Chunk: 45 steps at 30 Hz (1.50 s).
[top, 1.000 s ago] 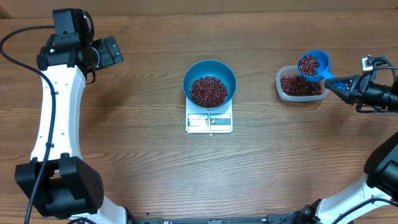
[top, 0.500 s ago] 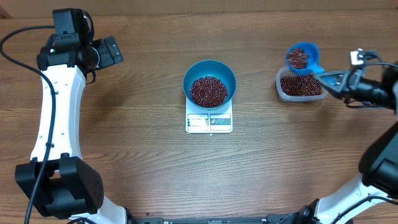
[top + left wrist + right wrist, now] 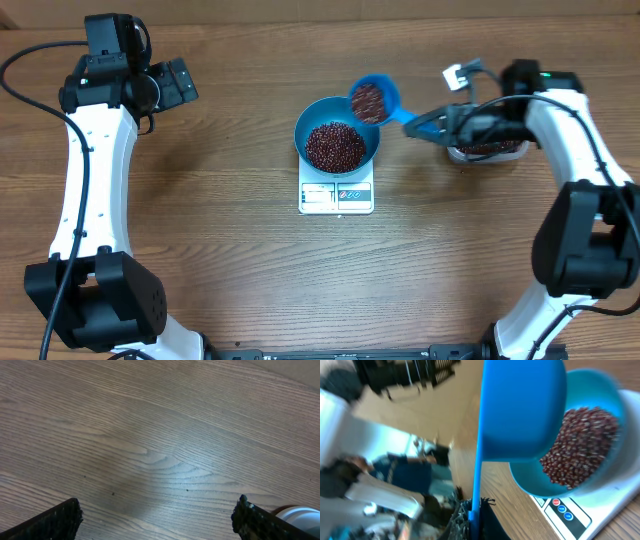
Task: Scoop item into bowl and weigh 150g on scale
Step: 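Carry the scoop left over the teal bowl, right gripper, then tip the scoop to pour beans into the teal bowl, right gripper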
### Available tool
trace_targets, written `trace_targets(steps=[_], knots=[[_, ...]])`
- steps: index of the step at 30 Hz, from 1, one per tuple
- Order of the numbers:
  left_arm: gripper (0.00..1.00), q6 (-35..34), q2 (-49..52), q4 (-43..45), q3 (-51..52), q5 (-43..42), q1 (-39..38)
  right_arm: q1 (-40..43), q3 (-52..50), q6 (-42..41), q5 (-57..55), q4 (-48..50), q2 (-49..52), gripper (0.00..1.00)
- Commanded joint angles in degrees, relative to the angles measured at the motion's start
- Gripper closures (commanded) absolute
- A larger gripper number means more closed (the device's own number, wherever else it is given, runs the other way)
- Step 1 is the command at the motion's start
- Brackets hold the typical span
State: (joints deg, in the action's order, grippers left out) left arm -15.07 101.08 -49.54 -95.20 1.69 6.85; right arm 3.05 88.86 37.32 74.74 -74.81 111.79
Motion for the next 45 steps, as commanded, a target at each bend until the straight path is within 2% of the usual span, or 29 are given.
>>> trace_targets(steps=[1, 5, 10, 14, 20, 34, 45], knots=[[0.00, -0.2, 0.5, 0.1, -0.4, -0.2, -0.5, -3.3, 1.3, 0.4, -3.3, 2.3, -2.5, 0.96], [0.00, -0.2, 0.5, 0.1, -0.4, -0.2, -0.5, -5.4, 1.3, -0.2, -6.7, 4.9, -2.5, 0.96], [0.01, -0.2, 0.5, 0.1, -0.4, -0.2, -0.5, -5.9, 1.3, -8.2, -10.8, 11.7, -2.5, 0.96], [0.01, -0.2, 0.5, 0.1, -0.4, -0.2, -0.5, -6.3, 1.8, -10.1, -13.3, 15.0, -2.5, 0.96], [0.00, -0.2, 0.5, 0.1, -0.4, -0.2, -0.5, -9.7, 5.7, -10.1, -21.0, 15.0, -2.5, 0.96], [0.00, -0.2, 0.5, 0.1, -0.4, -0.2, -0.5, -17.7, 16.5, -9.8, -47.2, 9.8, -2.6, 0.96], [0.00, -0.2, 0.5, 0.1, -0.4, -0.2, -0.5, -19.0, 16.7, -8.3, -49.3, 9.3, -4.2, 0.96]])
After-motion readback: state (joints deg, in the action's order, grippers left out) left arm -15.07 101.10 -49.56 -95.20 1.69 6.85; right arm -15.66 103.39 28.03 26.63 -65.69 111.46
